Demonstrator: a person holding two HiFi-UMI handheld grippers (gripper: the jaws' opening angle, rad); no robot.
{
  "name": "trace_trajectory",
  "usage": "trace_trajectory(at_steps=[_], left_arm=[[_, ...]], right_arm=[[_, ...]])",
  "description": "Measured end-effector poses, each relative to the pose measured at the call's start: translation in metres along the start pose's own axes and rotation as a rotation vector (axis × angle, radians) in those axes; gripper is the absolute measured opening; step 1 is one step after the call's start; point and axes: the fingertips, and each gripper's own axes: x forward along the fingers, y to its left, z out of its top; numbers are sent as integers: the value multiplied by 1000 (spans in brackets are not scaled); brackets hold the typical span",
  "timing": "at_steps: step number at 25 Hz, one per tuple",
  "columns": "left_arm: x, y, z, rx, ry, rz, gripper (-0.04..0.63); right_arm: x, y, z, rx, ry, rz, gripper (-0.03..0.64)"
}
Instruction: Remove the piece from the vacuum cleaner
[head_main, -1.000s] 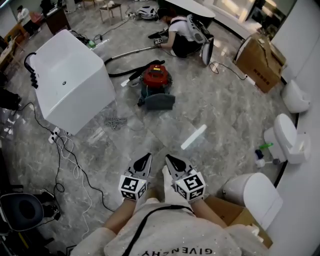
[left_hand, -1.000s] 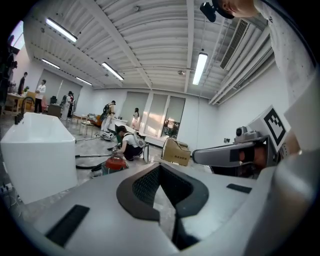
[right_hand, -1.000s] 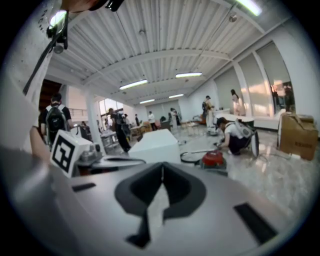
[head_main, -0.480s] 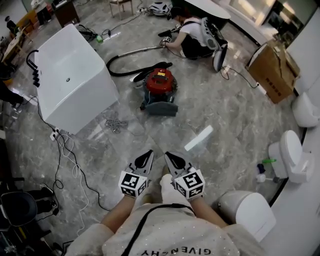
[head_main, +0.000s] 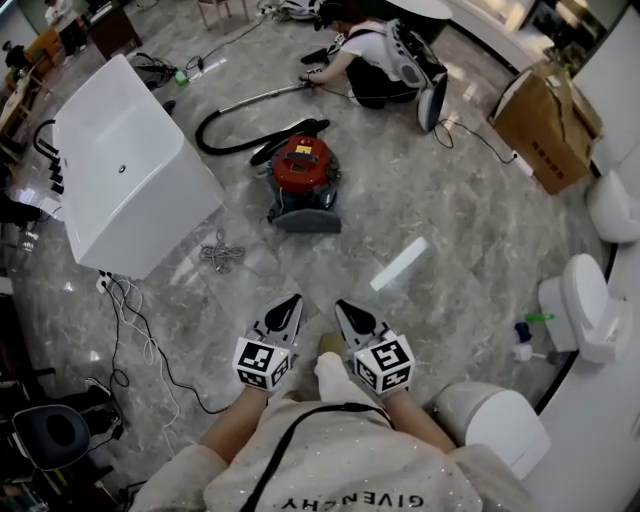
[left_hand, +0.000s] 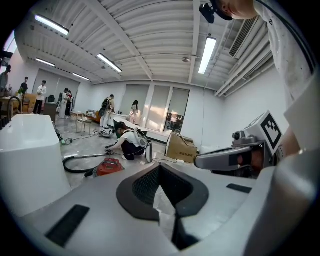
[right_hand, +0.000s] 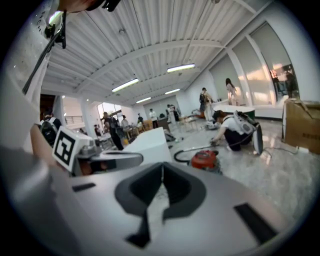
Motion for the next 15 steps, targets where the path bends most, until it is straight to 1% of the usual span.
trace_trajectory(at_steps=[7,11,15], left_arm=[[22,14,-5,-24,13,57,20],[32,18,-7,-26,18,56,20],[51,29,-13,-18,47,58,20]], right_arm=[[11,-36,7,-25,6,26,15],[23,-47,7,-22,7,33,15],[45,-54,5,-25,23,51,15]])
